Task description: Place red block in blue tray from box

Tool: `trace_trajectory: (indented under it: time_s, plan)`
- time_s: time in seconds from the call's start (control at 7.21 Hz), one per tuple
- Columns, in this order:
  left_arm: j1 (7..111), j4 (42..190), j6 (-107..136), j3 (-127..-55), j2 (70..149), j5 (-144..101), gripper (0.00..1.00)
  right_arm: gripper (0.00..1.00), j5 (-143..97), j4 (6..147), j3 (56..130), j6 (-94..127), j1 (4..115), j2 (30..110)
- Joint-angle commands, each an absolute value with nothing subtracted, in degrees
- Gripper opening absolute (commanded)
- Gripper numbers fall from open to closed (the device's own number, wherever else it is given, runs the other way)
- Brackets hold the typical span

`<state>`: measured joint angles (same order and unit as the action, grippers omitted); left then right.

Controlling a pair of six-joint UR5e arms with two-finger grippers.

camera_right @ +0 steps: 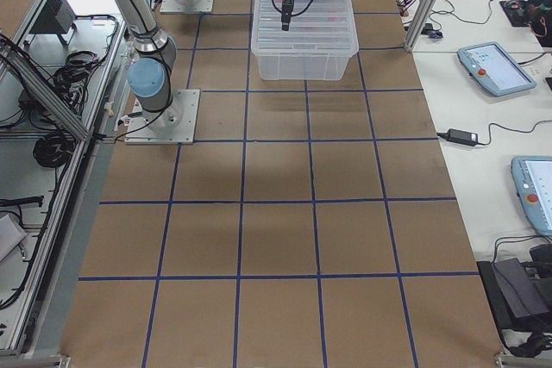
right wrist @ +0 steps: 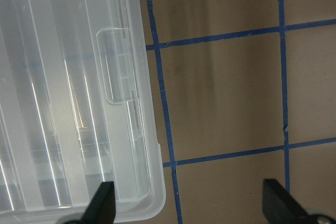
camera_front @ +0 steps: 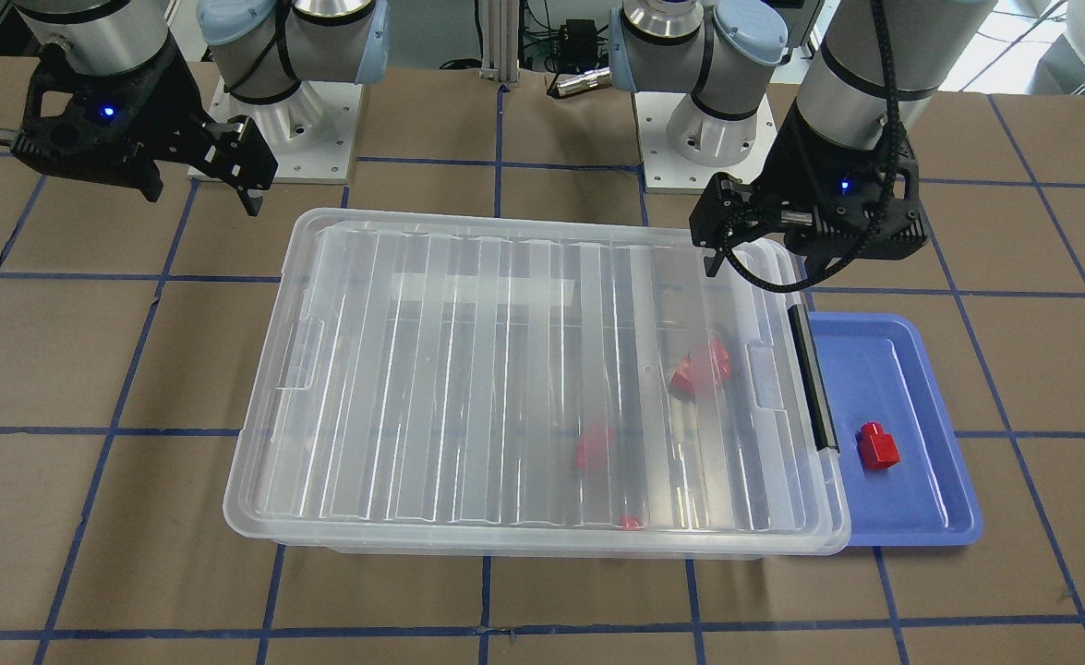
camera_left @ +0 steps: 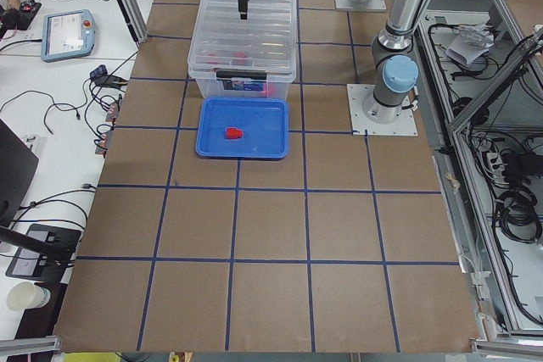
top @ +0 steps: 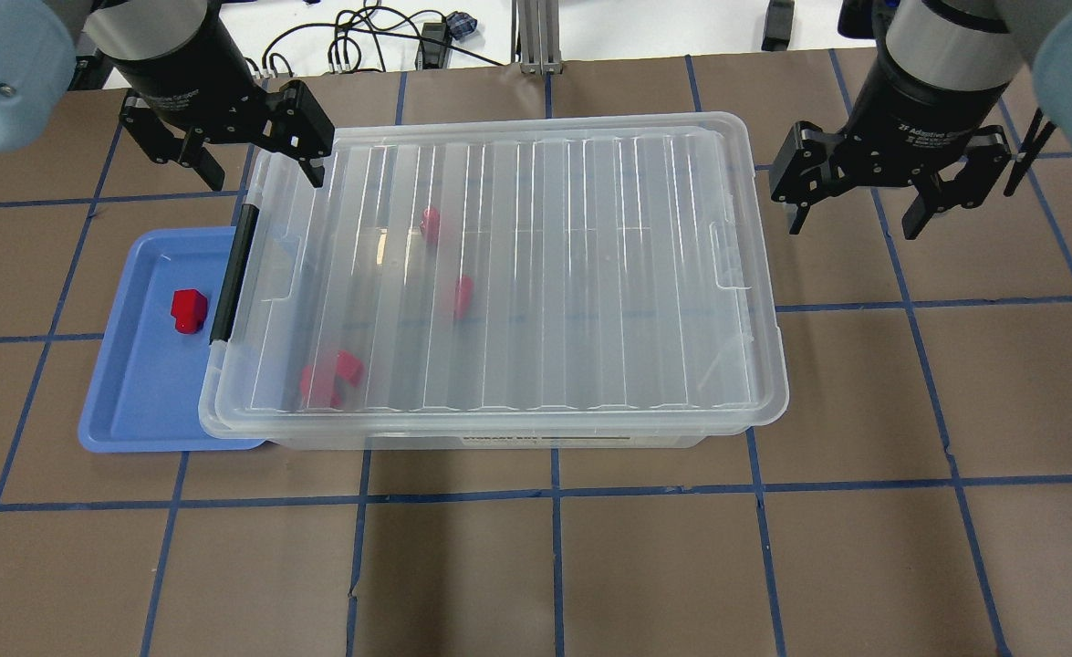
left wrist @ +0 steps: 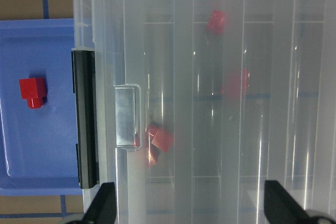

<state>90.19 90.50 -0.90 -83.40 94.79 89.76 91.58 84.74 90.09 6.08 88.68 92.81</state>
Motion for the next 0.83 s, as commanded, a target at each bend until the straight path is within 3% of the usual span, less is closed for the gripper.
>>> trace_trajectory:
  time_s: [0.0, 0.69]
  plan:
    - [90.2, 90.6, -0.3, -83.6, 94.7, 89.6, 1.0, 1.0, 91.6, 84.6, 90.1, 6.2, 88.8, 93.6]
    - [90.3, 90.5, -0.4, -83.7, 93.6, 90.2, 1.0, 1.0, 92.3, 84.6, 90.1, 6.2, 88.9, 93.8]
